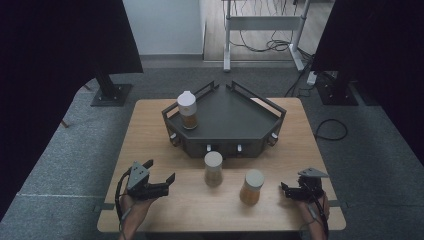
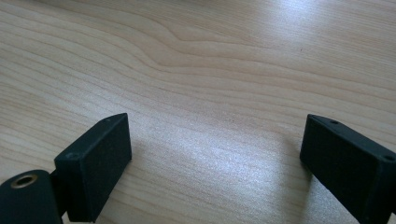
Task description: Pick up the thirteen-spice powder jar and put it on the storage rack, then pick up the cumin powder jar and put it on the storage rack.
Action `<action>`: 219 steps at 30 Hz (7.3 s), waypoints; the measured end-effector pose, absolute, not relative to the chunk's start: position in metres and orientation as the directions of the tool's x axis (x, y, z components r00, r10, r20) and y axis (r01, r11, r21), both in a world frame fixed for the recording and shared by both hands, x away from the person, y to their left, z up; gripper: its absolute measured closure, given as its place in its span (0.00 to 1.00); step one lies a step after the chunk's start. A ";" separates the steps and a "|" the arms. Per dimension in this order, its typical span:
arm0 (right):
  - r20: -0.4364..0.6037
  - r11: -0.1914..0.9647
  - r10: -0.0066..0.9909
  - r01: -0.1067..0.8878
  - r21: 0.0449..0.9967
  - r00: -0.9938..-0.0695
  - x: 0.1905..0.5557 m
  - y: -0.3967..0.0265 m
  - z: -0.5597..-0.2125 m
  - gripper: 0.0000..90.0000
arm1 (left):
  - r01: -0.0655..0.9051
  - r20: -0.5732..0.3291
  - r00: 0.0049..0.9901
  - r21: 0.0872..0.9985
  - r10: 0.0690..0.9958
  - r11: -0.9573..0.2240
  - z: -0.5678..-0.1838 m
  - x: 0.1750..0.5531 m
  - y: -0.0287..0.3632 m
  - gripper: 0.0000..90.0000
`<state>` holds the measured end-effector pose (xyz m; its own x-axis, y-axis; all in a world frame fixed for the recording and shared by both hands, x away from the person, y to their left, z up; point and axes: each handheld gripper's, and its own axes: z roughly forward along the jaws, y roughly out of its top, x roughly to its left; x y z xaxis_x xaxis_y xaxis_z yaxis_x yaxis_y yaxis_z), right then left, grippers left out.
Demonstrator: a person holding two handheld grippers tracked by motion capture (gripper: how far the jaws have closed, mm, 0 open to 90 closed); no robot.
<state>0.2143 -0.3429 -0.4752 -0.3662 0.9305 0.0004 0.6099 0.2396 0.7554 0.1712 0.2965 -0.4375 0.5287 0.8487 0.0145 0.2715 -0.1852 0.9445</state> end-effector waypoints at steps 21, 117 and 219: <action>0.000 0.240 0.930 0.610 0.755 -0.367 0.214 -0.343 -0.475 0.09 | 0.330 0.021 0.503 0.919 0.864 -0.214 -0.460 0.171 0.294 0.06; 0.007 0.141 0.916 0.338 0.930 -0.401 0.155 -0.314 -0.392 0.07 | 0.522 0.025 0.445 0.805 0.895 -0.282 -0.476 0.196 0.284 0.08; 0.003 0.239 0.793 0.316 0.918 -0.609 0.196 -0.167 -0.391 0.07 | 0.588 0.026 0.440 0.747 0.898 -0.311 -0.469 0.207 0.275 0.08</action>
